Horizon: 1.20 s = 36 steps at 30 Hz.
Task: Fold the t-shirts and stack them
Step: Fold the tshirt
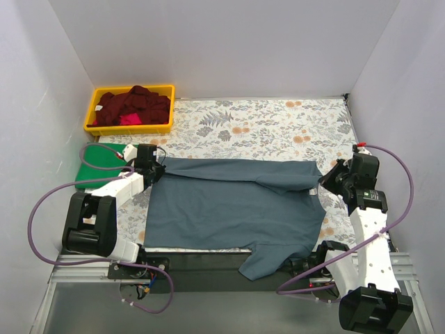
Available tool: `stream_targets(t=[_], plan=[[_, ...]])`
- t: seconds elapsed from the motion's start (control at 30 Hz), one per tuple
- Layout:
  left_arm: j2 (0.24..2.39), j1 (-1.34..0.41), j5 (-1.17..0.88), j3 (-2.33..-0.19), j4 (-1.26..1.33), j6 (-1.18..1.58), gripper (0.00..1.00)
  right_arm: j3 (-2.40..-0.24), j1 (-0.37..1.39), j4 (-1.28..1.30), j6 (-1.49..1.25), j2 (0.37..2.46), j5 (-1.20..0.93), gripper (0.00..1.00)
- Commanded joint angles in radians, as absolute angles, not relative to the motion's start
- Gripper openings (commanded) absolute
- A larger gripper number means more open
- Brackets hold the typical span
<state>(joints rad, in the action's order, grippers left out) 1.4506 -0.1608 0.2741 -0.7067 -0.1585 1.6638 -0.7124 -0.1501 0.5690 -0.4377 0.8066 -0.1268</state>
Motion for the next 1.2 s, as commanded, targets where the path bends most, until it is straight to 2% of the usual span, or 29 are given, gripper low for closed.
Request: stream_targets(t=[0.0, 0.07, 0.13, 0.23, 0.27, 0.33, 0.37, 0.5, 0.73, 0.9, 1.03, 1.17], plan=[[1.397, -0.155, 0.318, -0.704, -0.152, 1.654, 0.00, -0.776, -0.150, 0.601, -0.417, 0.807, -0.132, 0.01], [1.393, -0.155, 0.318, -0.698, -0.153, 1.652, 0.00, -0.775, -0.149, 0.612, -0.417, 0.802, -0.137, 0.01], [1.376, -0.155, 0.319, -0.683, -0.159, 1.658, 0.05, -0.769, -0.149, 0.624, -0.410, 0.795, -0.140, 0.01], [1.338, -0.155, 0.333, -0.663, -0.190, 1.684, 0.24, -0.762, -0.150, 0.643, -0.397, 0.782, -0.144, 0.06], [1.303, -0.155, 0.350, -0.658, -0.204, 1.707, 0.38, -0.761, -0.150, 0.647, -0.394, 0.775, -0.147, 0.11], [1.264, -0.155, 0.370, -0.644, -0.253, 1.741, 0.48, -0.753, -0.150, 0.650, -0.388, 0.769, -0.158, 0.12], [1.226, -0.155, 0.376, -0.637, -0.265, 1.778, 0.58, -0.749, -0.150, 0.649, -0.387, 0.765, -0.161, 0.12], [1.172, -0.152, 0.358, -0.603, -0.278, 1.838, 0.68, -0.727, -0.150, 0.640, -0.380, 0.772, -0.186, 0.12], [1.287, -0.152, 0.310, -0.640, -0.293, 1.853, 0.68, -0.706, -0.150, 0.615, -0.376, 0.770, -0.212, 0.08], [1.350, -0.152, 0.319, -0.656, -0.265, 1.848, 0.58, -0.700, -0.150, 0.607, -0.370, 0.772, -0.224, 0.06], [1.394, -0.152, 0.321, -0.678, -0.245, 1.825, 0.42, -0.698, -0.150, 0.603, -0.362, 0.775, -0.221, 0.04], [1.425, -0.152, 0.308, -0.695, -0.241, 1.822, 0.35, -0.696, -0.150, 0.601, -0.356, 0.785, -0.221, 0.03]])
